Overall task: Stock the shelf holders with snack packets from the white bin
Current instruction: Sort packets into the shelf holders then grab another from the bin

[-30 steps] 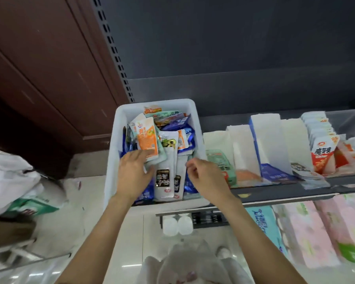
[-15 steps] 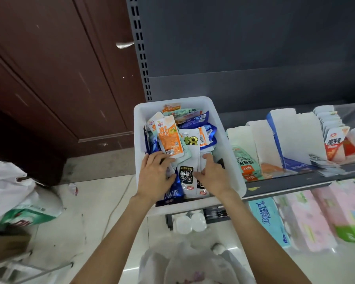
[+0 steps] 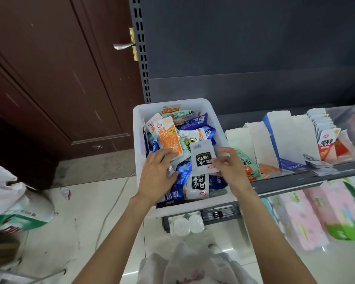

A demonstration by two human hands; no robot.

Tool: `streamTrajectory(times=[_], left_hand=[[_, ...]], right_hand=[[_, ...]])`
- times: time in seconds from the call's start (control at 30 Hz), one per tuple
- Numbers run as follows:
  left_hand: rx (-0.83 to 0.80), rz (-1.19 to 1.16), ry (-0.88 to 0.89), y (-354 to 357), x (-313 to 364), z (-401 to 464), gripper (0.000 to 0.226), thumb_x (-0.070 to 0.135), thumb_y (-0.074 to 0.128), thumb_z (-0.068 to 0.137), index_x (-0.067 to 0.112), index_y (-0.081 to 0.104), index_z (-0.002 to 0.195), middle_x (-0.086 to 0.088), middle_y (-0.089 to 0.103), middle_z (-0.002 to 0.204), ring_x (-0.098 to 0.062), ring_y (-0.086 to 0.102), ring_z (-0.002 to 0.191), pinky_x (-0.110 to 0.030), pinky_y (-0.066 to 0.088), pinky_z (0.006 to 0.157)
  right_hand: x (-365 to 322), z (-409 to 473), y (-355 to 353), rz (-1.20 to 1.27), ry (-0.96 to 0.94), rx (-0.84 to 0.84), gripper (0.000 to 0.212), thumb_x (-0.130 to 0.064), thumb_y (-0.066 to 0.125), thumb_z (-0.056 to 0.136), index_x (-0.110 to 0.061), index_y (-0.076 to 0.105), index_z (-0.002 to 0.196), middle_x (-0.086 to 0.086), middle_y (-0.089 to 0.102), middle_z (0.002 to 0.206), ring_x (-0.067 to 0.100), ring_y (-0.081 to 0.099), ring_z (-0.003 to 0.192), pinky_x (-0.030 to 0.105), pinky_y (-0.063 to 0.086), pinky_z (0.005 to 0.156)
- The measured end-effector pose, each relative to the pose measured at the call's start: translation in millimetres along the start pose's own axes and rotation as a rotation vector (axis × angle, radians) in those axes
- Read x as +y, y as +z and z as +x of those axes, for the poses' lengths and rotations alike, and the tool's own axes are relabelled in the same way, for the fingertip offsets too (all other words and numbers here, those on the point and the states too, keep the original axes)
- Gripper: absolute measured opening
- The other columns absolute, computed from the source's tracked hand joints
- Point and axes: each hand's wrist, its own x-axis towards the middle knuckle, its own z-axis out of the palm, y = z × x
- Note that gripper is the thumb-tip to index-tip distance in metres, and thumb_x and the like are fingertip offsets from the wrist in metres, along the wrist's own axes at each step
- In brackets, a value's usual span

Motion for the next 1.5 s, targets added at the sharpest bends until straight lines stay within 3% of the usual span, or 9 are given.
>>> streamTrajectory(times=[0.17, 0.3, 0.47, 0.63, 0.73, 0.93, 1.13, 1.27, 1.5], left_hand=[[-0.042, -0.19, 0.137, -7, 23, 15, 0.058, 0.024, 0.07, 0.082, 0.023, 0.047, 0.135, 0.008, 0.043, 0.141, -0.008, 0.032, 0.134, -0.026, 0.025, 0.112], [-0.041, -0.438, 0.067, -7, 39, 24, 0.027, 0.033, 0.062, 0.087, 0.019, 0.068, 0.109, 0.004, 0.068, 0.108, -0.014, 0.059, 0.106, -0.04, 0.05, 0.092], [-0.246, -0.693, -0.216, -14, 55, 33, 0.01, 0.023, 0.062, 0.09, 0.026, 0.067, 0.097, 0.012, 0.069, 0.097, -0.007, 0.065, 0.089, -0.033, 0.053, 0.078], [-0.411, -0.628, -0.168, -17, 69, 40, 0.012, 0.027, 0.062, 0.09, 0.029, 0.067, 0.101, 0.009, 0.071, 0.098, -0.008, 0.066, 0.086, -0.032, 0.054, 0.075], [-0.492, -0.39, -0.005, -19, 86, 47, 0.007, 0.034, 0.06, 0.09, 0.033, 0.065, 0.095, 0.008, 0.07, 0.089, -0.007, 0.063, 0.079, -0.033, 0.051, 0.066], [-0.049, -0.172, 0.257, 8, 145, 68, 0.022, 0.037, 0.067, 0.082, 0.025, 0.072, 0.1, 0.005, 0.072, 0.078, -0.005, 0.057, 0.059, -0.026, 0.05, 0.059], [0.157, -0.172, 0.466, 90, 233, 116, 0.021, 0.032, 0.053, 0.09, 0.03, 0.072, 0.099, 0.01, 0.065, 0.104, -0.011, 0.054, 0.097, -0.033, 0.034, 0.093], [-0.032, -0.195, 0.396, 140, 285, 145, 0.031, 0.02, 0.053, 0.091, 0.025, 0.061, 0.121, 0.003, 0.057, 0.116, -0.017, 0.052, 0.105, -0.034, 0.035, 0.096], [-0.382, 0.053, 0.301, 195, 307, 163, 0.047, 0.029, 0.05, 0.095, 0.021, 0.04, 0.14, 0.0, 0.042, 0.145, -0.018, 0.029, 0.137, -0.035, 0.013, 0.113]], right_hand=[[-25, -18, -23, 0.434, 0.167, -0.172, 0.015, -0.001, 0.056, 0.089, -0.003, 0.07, 0.094, 0.01, 0.072, 0.095, 0.014, 0.069, 0.078, 0.017, 0.053, 0.053], [-32, -26, -31, 0.587, 0.197, -0.25, 0.022, -0.013, 0.048, 0.096, -0.002, 0.067, 0.092, 0.011, 0.07, 0.076, 0.013, 0.066, 0.056, 0.018, 0.051, 0.046], [-34, -24, -46, 0.084, -0.013, -0.111, 0.02, -0.018, 0.049, 0.097, -0.018, 0.065, 0.108, 0.0, 0.059, 0.085, 0.012, 0.056, 0.074, 0.021, 0.045, 0.058], [-34, -21, -61, -0.244, -0.232, -0.045, 0.039, -0.032, 0.064, 0.087, -0.031, 0.047, 0.123, -0.014, 0.055, 0.108, 0.005, 0.054, 0.097, 0.014, 0.046, 0.074], [-31, -21, -80, -0.32, -0.319, -0.101, 0.025, -0.024, 0.068, 0.085, -0.03, 0.055, 0.105, -0.012, 0.064, 0.097, 0.005, 0.061, 0.087, 0.012, 0.049, 0.067], [-8, -30, -145, -0.047, -0.366, 0.031, 0.015, -0.007, 0.064, 0.087, -0.022, 0.065, 0.09, -0.005, 0.073, 0.086, 0.021, 0.068, 0.082, 0.036, 0.058, 0.068], [14, -35, -240, -0.197, -0.637, 0.49, 0.019, -0.007, 0.062, 0.089, -0.026, 0.065, 0.092, -0.025, 0.067, 0.083, -0.011, 0.057, 0.073, 0.008, 0.042, 0.071], [41, -9, -293, -0.241, -0.596, 0.826, 0.014, -0.016, 0.062, 0.088, -0.015, 0.072, 0.098, 0.005, 0.073, 0.088, 0.008, 0.063, 0.071, 0.014, 0.047, 0.071], [65, 41, -325, -0.63, -0.584, 0.771, 0.022, -0.004, 0.062, 0.084, -0.013, 0.073, 0.101, 0.011, 0.073, 0.084, 0.027, 0.066, 0.063, 0.024, 0.039, 0.056]])
